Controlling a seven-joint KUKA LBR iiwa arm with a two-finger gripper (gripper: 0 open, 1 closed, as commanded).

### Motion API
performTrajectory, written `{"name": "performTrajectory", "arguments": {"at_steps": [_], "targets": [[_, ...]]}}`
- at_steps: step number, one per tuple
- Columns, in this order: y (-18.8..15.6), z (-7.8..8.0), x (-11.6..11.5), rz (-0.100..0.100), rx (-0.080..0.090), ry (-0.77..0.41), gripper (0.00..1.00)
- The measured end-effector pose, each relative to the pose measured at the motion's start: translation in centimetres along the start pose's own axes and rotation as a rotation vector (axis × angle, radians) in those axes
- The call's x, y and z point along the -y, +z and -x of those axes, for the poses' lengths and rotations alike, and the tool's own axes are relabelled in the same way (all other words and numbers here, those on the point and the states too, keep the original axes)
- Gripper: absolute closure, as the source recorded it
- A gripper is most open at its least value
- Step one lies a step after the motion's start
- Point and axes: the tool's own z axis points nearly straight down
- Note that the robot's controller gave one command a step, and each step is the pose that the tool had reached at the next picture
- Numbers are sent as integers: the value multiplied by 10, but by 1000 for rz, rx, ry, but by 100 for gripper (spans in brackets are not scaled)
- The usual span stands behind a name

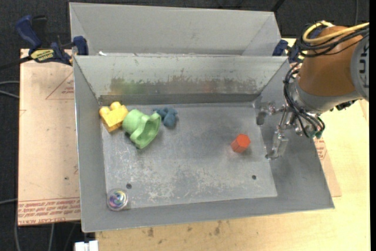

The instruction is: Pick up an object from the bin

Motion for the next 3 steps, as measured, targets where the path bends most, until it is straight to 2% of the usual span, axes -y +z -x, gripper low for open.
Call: {"name": "performTrajectory", "arguments": {"at_steps": [1,2,3], "targets": [[43,9,-47,1,9,-121,0],[41,9,-45,-1,12,-120,100],[-137,12,-38,-5,23,-103,100]]}}
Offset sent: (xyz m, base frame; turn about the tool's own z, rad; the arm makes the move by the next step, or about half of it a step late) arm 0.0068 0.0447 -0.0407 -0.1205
